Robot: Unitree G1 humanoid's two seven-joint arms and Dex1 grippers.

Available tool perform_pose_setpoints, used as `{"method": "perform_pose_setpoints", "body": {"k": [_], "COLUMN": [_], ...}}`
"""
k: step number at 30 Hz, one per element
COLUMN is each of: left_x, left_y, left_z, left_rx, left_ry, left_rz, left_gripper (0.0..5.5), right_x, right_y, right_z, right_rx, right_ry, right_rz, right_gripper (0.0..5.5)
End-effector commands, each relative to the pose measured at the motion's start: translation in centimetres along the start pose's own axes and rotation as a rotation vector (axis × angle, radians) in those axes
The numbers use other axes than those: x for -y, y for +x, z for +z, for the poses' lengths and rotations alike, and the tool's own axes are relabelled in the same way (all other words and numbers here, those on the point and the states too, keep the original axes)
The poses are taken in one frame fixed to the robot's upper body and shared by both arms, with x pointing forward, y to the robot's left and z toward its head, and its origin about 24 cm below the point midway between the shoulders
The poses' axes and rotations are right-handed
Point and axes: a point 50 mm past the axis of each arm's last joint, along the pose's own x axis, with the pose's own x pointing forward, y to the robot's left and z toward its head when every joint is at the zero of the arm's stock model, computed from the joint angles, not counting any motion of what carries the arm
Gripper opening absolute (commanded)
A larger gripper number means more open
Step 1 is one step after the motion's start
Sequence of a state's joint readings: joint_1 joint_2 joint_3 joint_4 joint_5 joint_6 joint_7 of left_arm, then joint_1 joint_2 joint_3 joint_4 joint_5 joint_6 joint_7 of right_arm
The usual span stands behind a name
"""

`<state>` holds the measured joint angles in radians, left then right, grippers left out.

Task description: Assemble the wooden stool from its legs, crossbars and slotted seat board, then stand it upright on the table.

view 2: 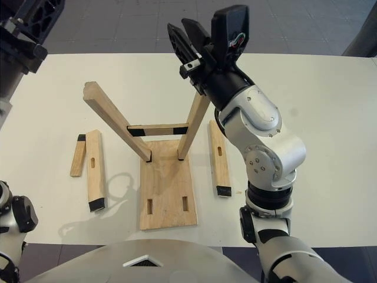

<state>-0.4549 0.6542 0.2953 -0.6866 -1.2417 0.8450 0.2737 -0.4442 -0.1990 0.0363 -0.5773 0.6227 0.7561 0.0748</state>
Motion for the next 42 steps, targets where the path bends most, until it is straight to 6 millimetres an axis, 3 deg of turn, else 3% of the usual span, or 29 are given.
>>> {"method": "perform_pose_setpoints", "body": {"k": [1,4,6,10,13,17,22,24,30,32,36,42], "left_x": [-0.1,0.4,1.0,1.7,1.6,0.6,1.2,1.5,1.4,1.3,1.2,1.4], "left_y": [-0.1,0.4,1.0,1.9,2.0,1.8,-0.7,-1.1,-0.8,-0.1,1.5,0.8], "left_z": [-2.5,-2.4,-1.7,0.7,0.3,-3.2,-11.3,-12.0,-11.0,-9.4,-4.1,-3.0], "left_rx": [-0.075,-0.072,-0.043,0.056,0.040,-0.104,-0.420,-0.436,-0.370,-0.242,0.133,0.227], "left_ry": [0.001,0.007,-0.003,0.022,0.024,-0.017,-0.092,-0.095,-0.059,-0.040,0.088,0.187], "left_rz": [0.032,0.010,-0.025,-0.070,-0.080,-0.068,-0.095,-0.112,-0.118,-0.107,-0.085,-0.143], "left_gripper": [2.99,2.99,2.99,2.99,2.99,2.99,2.99,2.99,2.99,2.99,2.99,2.99], "right_x": [0.5,2.1,2.6,3.0,3.1,3.0,3.0,3.1,3.1,3.2,3.3,3.8], "right_y": [-0.9,-1.6,-2.0,-2.4,-2.5,-2.8,-3.2,-3.4,-3.5,-3.6,-3.8,-5.0], "right_z": [-0.4,2.9,3.9,3.9,3.7,2.9,2.5,2.5,2.3,2.1,1.9,2.4], "right_rx": [-0.034,0.107,0.150,0.156,0.152,0.129,0.116,0.115,0.112,0.110,0.108,0.123], "right_ry": [0.062,0.031,0.019,0.017,0.025,0.047,0.062,0.064,0.072,0.074,0.074,0.018], "right_rz": [-0.035,-0.101,-0.129,-0.153,-0.162,-0.166,-0.174,-0.180,-0.188,-0.190,-0.202,-0.208], "right_gripper": [1.39,1.39,1.39,1.39,1.39,1.39,1.39,1.39,1.39,1.39,1.39,1.39]}}
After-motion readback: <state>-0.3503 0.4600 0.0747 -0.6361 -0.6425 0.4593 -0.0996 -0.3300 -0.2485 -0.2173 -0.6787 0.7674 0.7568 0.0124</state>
